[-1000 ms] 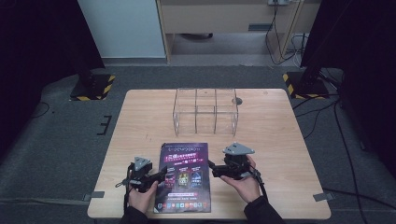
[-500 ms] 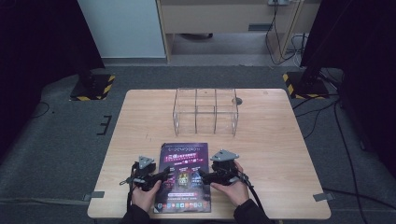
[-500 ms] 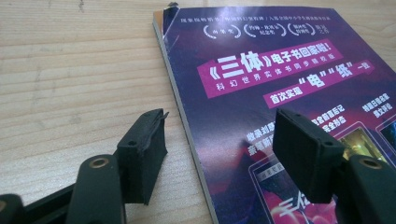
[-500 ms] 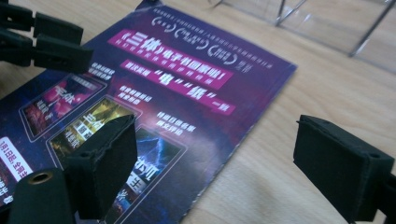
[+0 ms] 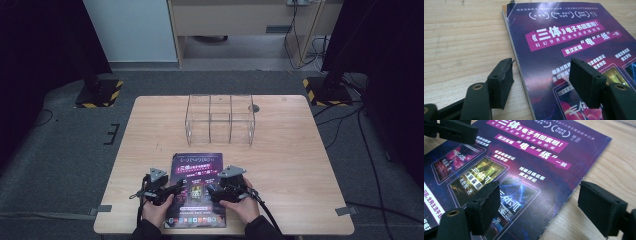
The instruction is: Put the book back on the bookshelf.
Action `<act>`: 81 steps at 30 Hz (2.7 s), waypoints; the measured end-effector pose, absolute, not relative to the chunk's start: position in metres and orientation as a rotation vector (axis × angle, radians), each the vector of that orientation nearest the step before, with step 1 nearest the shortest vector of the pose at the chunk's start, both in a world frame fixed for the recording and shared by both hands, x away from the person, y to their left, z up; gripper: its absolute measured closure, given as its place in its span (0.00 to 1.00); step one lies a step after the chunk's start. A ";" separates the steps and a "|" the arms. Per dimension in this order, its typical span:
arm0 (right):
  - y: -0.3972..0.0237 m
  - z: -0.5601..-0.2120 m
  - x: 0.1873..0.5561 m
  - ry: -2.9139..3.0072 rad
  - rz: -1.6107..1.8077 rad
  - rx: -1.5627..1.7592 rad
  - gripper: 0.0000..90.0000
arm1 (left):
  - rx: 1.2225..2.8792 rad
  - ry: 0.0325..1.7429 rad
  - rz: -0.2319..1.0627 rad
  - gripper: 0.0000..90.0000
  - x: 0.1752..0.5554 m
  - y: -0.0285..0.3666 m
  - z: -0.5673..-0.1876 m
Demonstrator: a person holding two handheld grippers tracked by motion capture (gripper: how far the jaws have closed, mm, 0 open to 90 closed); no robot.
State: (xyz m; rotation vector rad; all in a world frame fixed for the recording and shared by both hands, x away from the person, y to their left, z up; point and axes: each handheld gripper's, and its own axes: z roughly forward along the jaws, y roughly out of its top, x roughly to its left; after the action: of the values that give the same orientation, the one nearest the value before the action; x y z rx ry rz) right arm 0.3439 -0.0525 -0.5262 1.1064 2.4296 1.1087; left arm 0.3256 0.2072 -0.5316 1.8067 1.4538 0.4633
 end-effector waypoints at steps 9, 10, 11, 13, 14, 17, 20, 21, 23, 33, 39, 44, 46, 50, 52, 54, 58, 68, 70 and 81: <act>-0.050 -0.532 0.343 2.430 1.109 1.109 0.23 | 1.777 1.441 0.431 0.37 0.327 0.206 -0.533; -0.049 -0.532 0.342 2.429 1.115 1.115 0.24 | 1.774 1.437 0.426 0.37 0.327 0.205 -0.533; -0.049 -0.532 0.342 2.431 1.117 1.114 0.24 | 1.772 1.437 0.426 0.36 0.327 0.205 -0.534; -0.049 -0.532 0.342 2.429 1.118 1.114 0.24 | 1.774 1.438 0.432 0.35 0.327 0.204 -0.534; -0.049 -0.532 0.342 2.428 1.118 1.115 0.23 | 1.773 1.437 0.433 0.35 0.327 0.204 -0.534; -0.049 -0.533 0.341 2.421 1.121 1.117 0.23 | 1.759 1.438 0.437 0.34 0.327 0.203 -0.535; -0.050 -0.534 0.341 2.412 1.137 1.147 0.23 | 1.776 1.445 0.461 0.32 0.328 0.200 -0.534; -0.050 -0.534 0.341 2.412 1.137 1.147 0.23 | 1.776 1.445 0.461 0.32 0.328 0.200 -0.534; -0.049 -0.535 0.340 2.403 1.141 1.147 0.23 | 1.777 1.445 0.465 0.32 0.329 0.199 -0.534; -0.049 -0.537 0.339 2.383 1.153 1.147 0.23 | 1.685 1.494 0.431 0.40 0.328 0.204 -0.535; -0.049 -0.537 0.339 2.383 1.153 1.148 0.23 | 1.614 1.523 0.370 0.46 0.328 0.211 -0.536; -0.050 -0.537 0.339 2.382 1.157 1.150 0.23 | 1.557 1.507 0.344 0.49 0.325 0.216 -0.533; -0.050 -0.537 0.339 2.383 1.158 1.151 0.23 | 1.548 1.485 0.343 0.49 0.323 0.217 -0.531; -0.050 -0.537 0.339 2.384 1.159 1.148 0.23 | 1.499 1.420 0.281 0.51 0.320 0.222 -0.526; -0.051 -0.537 0.339 2.384 1.160 1.148 0.24 | 1.469 1.363 0.212 0.52 0.318 0.224 -0.523; -0.051 -0.537 0.339 2.385 1.162 1.150 0.24 | 1.492 1.311 0.170 0.53 0.316 0.221 -0.522; -0.052 -0.537 0.340 2.383 1.166 1.152 0.24 | 1.576 1.281 0.238 0.51 0.315 0.212 -0.519; -0.051 -0.537 0.340 2.384 1.166 1.150 0.24 | 1.666 1.264 0.203 0.50 0.324 0.207 -0.522; -0.051 -0.537 0.339 2.384 1.165 1.150 0.24 | 1.678 1.269 0.200 0.52 0.325 0.207 -0.522; -0.051 -0.537 0.339 2.385 1.162 1.147 0.24 | 1.809 1.339 0.276 0.51 0.334 0.203 -0.528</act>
State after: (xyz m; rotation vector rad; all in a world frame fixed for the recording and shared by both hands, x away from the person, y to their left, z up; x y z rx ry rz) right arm 0.3394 -0.0514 -0.5367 1.1465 2.3851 1.1618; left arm 0.3344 0.2029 -0.5283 1.8093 1.3391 0.2761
